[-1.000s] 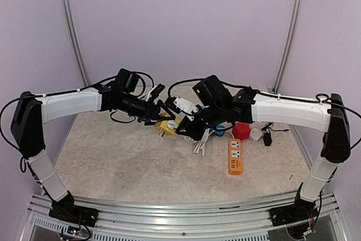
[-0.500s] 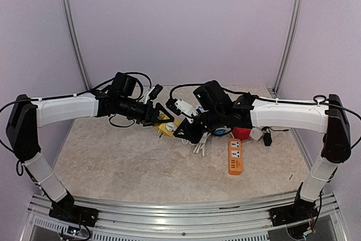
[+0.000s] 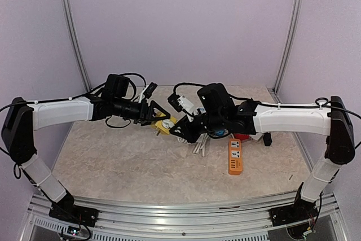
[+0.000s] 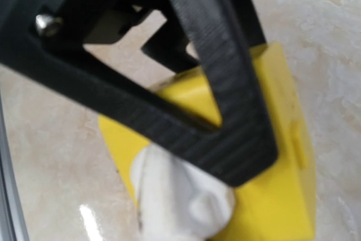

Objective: Pull the plug off the socket

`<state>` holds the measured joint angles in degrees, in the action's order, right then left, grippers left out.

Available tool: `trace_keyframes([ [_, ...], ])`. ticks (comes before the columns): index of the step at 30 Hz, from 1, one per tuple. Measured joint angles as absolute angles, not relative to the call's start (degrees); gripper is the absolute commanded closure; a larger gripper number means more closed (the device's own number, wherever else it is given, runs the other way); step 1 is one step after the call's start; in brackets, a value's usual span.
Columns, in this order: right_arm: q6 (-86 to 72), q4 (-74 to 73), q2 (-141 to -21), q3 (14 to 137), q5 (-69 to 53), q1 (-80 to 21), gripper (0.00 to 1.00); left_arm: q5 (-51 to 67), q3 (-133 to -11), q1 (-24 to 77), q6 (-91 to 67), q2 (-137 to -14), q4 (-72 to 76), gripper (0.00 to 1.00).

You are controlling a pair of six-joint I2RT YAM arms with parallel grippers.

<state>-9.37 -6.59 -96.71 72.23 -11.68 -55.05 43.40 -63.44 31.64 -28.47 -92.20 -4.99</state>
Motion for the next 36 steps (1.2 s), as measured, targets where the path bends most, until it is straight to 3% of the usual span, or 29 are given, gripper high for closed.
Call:
trace_keyframes([
  [12, -5.9, -6.1, -93.9, 70.1, -16.9, -52.9, 1.0, 48.1, -63.4, 31.7, -24.3, -92.1, -2.9, 0.86],
  [26, -6.6, -9.5, -93.9, 71.1, -5.6, -57.2, 1.0, 42.2, -65.0, 33.1, -24.0, -92.2, -7.0, 0.87],
  [27, -6.7, -9.5, -93.9, 71.2, -5.0, -57.3, 0.97, 42.2, -65.1, 33.1, -23.9, -92.2, -7.2, 0.87],
  [30, -7.2, -9.5, -93.9, 71.3, -3.9, -57.3, 0.6, 41.8, -65.7, 33.1, -23.3, -92.2, -7.7, 0.86],
  [32, -8.7, -9.5, -93.7, 71.3, -3.0, -57.0, 0.44, 40.0, -65.9, 32.9, -21.4, -92.1, -9.3, 0.87],
  [36, -10.9, -6.8, -91.2, 71.2, -3.1, -55.2, 0.26, 35.4, -64.9, 31.1, -17.6, -91.8, -13.3, 0.86],
])
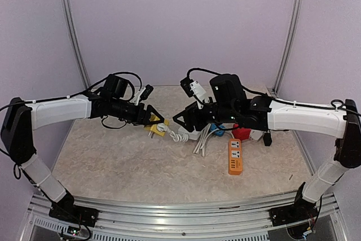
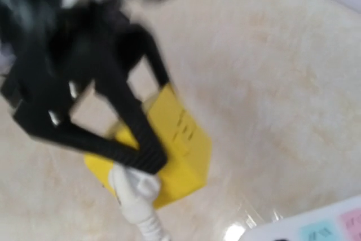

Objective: Pull the plug off the socket

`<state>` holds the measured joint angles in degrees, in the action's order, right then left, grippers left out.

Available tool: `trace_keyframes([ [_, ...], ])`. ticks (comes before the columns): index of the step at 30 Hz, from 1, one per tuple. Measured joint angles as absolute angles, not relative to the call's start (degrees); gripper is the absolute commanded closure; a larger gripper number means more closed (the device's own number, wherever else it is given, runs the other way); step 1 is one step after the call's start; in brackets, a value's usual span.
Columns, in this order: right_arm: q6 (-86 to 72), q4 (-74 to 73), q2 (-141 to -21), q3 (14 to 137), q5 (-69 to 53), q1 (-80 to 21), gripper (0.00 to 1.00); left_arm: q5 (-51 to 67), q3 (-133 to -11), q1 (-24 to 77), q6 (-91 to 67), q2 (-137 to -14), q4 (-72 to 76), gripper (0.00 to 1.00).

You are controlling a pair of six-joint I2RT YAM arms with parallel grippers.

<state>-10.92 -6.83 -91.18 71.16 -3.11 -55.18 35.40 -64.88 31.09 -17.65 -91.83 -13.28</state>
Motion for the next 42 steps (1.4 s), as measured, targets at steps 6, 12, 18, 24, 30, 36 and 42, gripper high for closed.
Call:
trace_keyframes([
  [6, -13.5, -1.2, -87.7, 69.1, -4.7, -54.2, 0.21, 32.2, -64.5, 30.9, -13.9, -88.1, -14.7, 0.86],
  [12, -19.2, 4.7, -87.6, 64.1, -7.7, -53.1, 0.18, 27.2, -63.2, 33.8, -6.0, -80.6, -13.2, 0.86],
  [18, -15.7, 7.6, -87.6, 63.7, -15.8, -52.4, 0.15, 26.7, -63.7, 36.9, 3.7, -76.1, -11.6, 0.86],
  [24, -8.7, 4.3, -89.0, 66.8, -25.0, -51.6, 0.19, 29.0, -64.5, 36.8, 7.6, -76.2, -10.8, 0.87],
  [30, -6.2, 4.1, -91.0, 68.2, -27.7, -51.4, 0.22, 32.5, -64.5, 36.8, 7.5, -76.5, -9.9, 0.86],
  [36, -5.2, 3.8, -94.5, 69.1, -28.1, -51.4, 0.38, 36.3, -65.4, 36.8, 5.9, -77.7, -9.2, 0.87],
  [42, -3.2, 2.8, -96.3, 71.2, -28.3, -52.4, 0.94, 37.1, -65.4, 35.4, 4.3, -79.1, -7.6, 0.89],
])
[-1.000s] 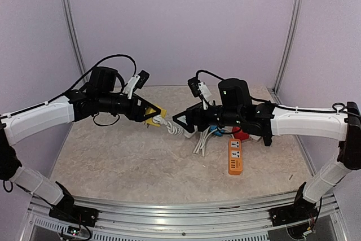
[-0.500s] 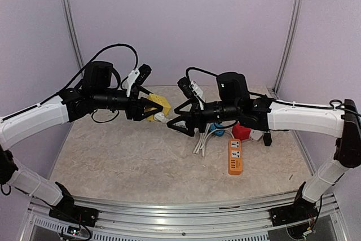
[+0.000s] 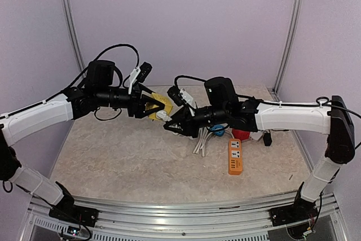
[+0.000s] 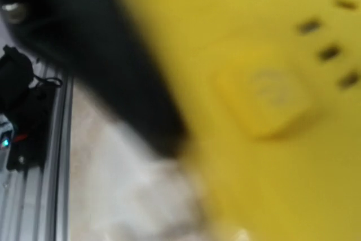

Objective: Pull the plug off the socket

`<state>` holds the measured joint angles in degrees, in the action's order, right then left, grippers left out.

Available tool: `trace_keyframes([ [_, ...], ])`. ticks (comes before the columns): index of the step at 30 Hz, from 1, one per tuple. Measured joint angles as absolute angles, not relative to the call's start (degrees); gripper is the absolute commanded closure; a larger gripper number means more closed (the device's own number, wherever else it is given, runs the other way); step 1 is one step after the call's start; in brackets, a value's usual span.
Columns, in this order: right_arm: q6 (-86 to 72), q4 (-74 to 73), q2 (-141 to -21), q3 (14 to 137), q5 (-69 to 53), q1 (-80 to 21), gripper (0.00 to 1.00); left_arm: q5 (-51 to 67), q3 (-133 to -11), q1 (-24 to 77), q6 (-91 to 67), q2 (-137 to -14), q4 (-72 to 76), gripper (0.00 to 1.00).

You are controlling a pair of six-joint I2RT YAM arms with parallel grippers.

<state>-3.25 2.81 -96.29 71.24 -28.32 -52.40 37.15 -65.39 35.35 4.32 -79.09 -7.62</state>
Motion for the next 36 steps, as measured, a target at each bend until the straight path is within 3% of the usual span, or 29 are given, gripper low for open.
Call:
trace_keyframes([
  [2, -3.0, 2.8, -96.3, 71.2, -28.0, -52.8, 1.0, 36.9, -65.4, 34.8, 4.2, -79.5, -7.3, 0.89],
  [20, -5.2, 0.5, -94.1, 69.6, -18.4, -54.7, 1.0, 30.5, -69.7, 36.4, 7.3, -82.8, -11.7, 0.9],
  [30, -5.4, 6.7, -92.0, 66.0, -18.1, -54.3, 1.0, 48.9, -73.0, 31.2, 3.4, -87.3, -12.4, 0.92],
  [36, -5.9, 7.2, -91.9, 65.7, -20.7, -53.3, 1.0, 53.0, -74.8, 30.1, 2.2, -90.2, -12.5, 0.94],
])
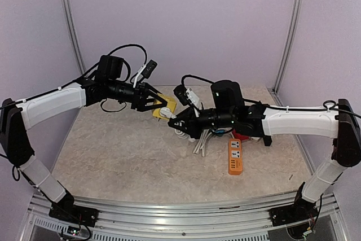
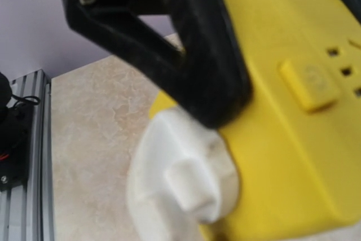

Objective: Pull the plug off the socket

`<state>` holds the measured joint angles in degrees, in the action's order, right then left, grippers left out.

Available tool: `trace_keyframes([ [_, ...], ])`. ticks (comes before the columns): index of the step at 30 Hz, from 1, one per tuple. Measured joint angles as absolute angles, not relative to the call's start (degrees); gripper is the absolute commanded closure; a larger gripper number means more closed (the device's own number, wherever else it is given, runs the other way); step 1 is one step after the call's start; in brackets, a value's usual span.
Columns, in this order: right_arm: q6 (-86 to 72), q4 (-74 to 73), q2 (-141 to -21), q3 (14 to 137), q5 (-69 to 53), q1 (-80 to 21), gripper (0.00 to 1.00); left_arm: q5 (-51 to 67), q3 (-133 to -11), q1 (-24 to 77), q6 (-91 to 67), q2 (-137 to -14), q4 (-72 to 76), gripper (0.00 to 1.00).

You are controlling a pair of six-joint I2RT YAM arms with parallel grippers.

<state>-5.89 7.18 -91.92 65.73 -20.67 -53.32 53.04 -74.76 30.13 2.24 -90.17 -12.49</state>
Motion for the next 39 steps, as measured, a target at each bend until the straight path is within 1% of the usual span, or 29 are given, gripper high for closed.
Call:
trace_keyframes([
  [6, -6.5, 7.0, -91.9, 65.8, -19.8, -53.0, 1.0, 47.9, -74.7, 30.7, 1.5, -89.6, -13.3, 0.94],
  [13, -6.5, 2.4, -92.0, 67.0, -16.5, -54.2, 1.0, 36.0, -74.8, 34.3, 2.7, -87.9, -16.1, 0.95],
  [21, -6.5, -0.2, -92.6, 68.8, -13.6, -54.8, 1.0, 31.2, -76.2, 35.2, 2.9, -87.9, -18.5, 0.95],
  [26, -6.1, 0.0, -92.6, 68.8, -13.0, -55.1, 1.0, 32.6, -76.4, 34.9, 2.8, -87.9, -18.9, 0.95],
  [34, -5.8, 5.5, -92.1, 67.3, -16.1, -54.5, 1.0, 47.0, -76.4, 30.4, 1.7, -88.5, -18.2, 0.95],
  [39, -6.1, 7.8, -92.0, 66.5, -18.8, -54.2, 1.0, 51.3, -76.4, 29.4, 1.6, -89.1, -17.5, 0.95],
])
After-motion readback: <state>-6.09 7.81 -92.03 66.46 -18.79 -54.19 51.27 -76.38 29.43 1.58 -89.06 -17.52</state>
